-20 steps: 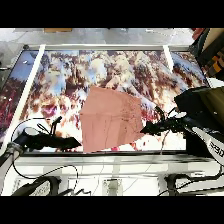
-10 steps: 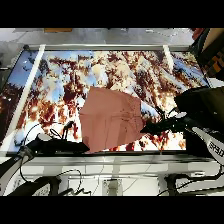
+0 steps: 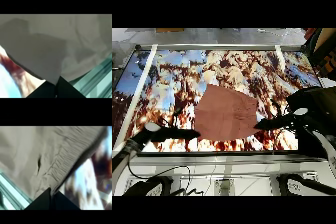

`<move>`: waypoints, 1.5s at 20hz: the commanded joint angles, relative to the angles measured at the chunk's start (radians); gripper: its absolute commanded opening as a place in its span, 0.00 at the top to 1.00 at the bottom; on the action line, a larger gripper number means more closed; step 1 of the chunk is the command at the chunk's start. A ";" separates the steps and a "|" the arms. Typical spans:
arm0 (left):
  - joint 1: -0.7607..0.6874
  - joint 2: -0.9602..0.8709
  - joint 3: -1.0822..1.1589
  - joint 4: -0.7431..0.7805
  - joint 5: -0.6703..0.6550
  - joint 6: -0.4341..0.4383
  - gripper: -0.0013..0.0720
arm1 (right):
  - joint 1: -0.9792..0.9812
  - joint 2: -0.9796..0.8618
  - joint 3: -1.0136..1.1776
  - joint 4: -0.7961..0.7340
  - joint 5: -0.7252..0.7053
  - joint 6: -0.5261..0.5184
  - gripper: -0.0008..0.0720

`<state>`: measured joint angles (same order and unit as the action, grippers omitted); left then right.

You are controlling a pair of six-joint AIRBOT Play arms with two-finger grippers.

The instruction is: Fold the clothes and pants, and hang the long-sleeved shirts on hangers.

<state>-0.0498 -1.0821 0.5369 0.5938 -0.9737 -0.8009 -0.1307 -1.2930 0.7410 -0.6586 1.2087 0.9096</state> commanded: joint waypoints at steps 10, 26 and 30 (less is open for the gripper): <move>0.126 0.653 0.576 -0.006 -0.009 0.005 0.96 | 0.001 0.680 0.327 0.627 0.151 0.024 0.96; -0.269 -0.048 0.266 -0.180 0.497 0.073 0.96 | 0.233 0.473 -0.161 0.232 -0.798 0.518 0.96; -0.281 -0.182 0.338 -0.179 0.446 0.019 0.96 | 0.196 0.280 -0.097 0.123 -0.835 0.490 0.96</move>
<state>-0.2951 -1.1484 0.8463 0.4294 -0.5613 -0.7525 0.0673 -0.8856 0.6319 -0.4511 0.4709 1.4158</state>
